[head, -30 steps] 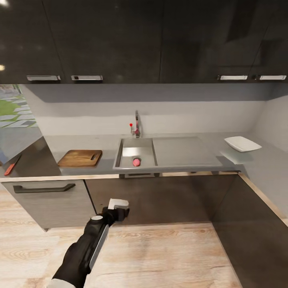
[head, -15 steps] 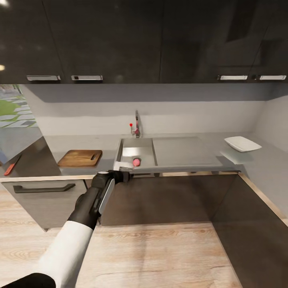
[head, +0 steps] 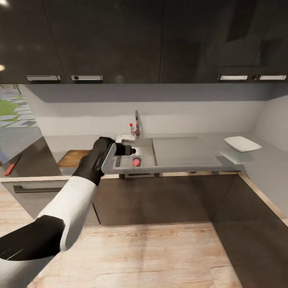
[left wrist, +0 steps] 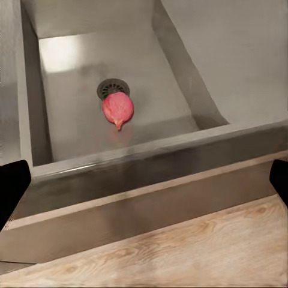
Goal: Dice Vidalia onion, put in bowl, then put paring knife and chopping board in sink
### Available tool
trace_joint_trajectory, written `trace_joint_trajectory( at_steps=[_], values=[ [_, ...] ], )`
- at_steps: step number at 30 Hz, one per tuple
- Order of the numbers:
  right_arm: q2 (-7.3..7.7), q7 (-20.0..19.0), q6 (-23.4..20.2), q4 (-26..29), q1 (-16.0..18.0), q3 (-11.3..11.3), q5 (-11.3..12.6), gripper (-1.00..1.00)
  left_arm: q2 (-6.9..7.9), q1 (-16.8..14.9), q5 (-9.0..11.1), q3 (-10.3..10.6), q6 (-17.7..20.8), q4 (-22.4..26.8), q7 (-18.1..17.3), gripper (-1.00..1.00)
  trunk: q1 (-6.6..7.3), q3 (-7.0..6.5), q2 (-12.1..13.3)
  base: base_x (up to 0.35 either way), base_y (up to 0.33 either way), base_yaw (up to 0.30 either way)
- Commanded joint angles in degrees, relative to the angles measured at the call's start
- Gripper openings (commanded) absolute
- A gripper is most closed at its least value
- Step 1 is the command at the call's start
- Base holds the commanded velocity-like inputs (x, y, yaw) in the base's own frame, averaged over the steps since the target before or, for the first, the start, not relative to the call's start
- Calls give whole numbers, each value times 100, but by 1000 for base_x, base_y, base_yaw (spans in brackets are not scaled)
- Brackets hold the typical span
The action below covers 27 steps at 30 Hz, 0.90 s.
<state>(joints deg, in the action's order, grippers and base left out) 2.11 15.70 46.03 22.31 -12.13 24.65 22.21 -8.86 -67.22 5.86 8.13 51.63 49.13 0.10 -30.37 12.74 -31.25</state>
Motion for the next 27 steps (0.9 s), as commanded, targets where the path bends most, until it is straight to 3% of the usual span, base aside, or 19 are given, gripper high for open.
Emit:
trace_joint_trajectory(
  at_steps=[1,6,7,8,10,16,27],
  values=[
    [5,47,10,23,0,48,23,100,-2,-211,55,4,17,-280,19,100,-2,9,-9,0,0,0],
    [8,47,18,34,0,48,21,100,-35,-1113,191,1,-7,-1327,17,100,-2,9,-9,0,0,0],
    [5,47,19,38,-2,48,20,100,-39,-1304,317,2,-13,-1511,19,100,-2,9,-9,0,0,0],
    [-3,47,16,43,-1,48,20,100,-44,-1720,693,4,-52,-1955,25,100,-2,9,-9,0,0,0],
    [-17,47,14,44,-1,48,20,100,-45,-1928,867,4,-97,-2259,29,100,-2,9,-9,0,0,0],
    [-31,47,4,46,-1,48,33,100,-30,-2152,1074,15,-237,-3030,26,100,-2,9,-9,0,0,0],
    [-35,-228,2,46,0,48,38,100,9,-1938,1084,18,-258,-3152,27,100,-2,9,-9,3,0,0]
  ],
)
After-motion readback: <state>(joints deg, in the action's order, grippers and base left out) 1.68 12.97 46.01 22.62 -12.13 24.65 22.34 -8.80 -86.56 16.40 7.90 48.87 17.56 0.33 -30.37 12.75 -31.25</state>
